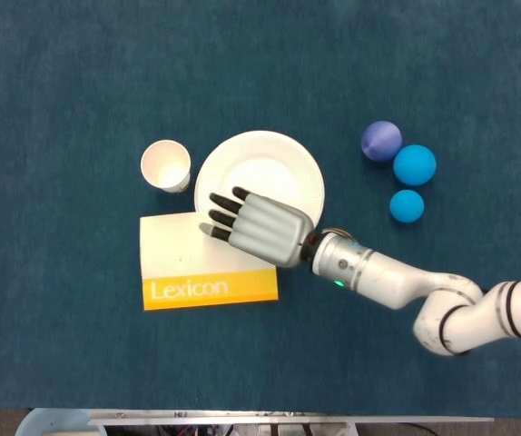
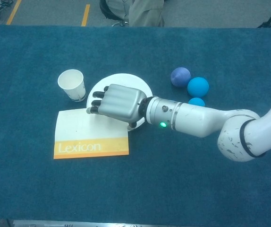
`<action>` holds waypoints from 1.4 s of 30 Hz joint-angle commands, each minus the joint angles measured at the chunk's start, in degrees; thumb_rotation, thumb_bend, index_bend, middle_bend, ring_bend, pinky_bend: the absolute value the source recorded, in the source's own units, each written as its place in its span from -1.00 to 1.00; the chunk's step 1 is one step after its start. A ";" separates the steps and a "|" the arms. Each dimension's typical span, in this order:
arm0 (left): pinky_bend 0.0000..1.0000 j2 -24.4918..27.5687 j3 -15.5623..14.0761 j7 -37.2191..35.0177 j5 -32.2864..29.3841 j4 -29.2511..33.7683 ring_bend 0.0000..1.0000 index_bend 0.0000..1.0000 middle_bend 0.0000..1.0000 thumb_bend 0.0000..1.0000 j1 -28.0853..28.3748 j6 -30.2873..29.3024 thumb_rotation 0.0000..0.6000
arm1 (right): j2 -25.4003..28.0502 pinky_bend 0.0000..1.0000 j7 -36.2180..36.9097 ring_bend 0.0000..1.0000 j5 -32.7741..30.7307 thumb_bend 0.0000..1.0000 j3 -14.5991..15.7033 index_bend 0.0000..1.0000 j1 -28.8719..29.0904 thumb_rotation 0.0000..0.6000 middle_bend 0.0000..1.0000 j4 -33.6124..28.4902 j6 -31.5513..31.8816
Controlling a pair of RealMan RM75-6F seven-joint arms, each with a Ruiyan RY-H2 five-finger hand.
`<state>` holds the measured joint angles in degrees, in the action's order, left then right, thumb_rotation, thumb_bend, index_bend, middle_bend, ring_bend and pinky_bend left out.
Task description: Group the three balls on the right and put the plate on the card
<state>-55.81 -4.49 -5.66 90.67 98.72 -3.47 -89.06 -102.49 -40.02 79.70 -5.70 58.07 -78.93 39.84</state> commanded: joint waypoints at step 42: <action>-0.61 0.88 0.24 0.58 2.14 0.62 -0.46 -0.29 -0.38 -0.13 2.48 3.14 1.00 | 18.10 -0.47 7.85 -0.80 3.31 -1.00 5.21 -0.70 -5.35 1.00 -0.56 -8.36 8.17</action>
<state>-55.05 -4.26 -5.19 92.68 99.20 -1.13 -86.07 -84.53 -32.29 82.77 -0.71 52.88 -87.28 48.05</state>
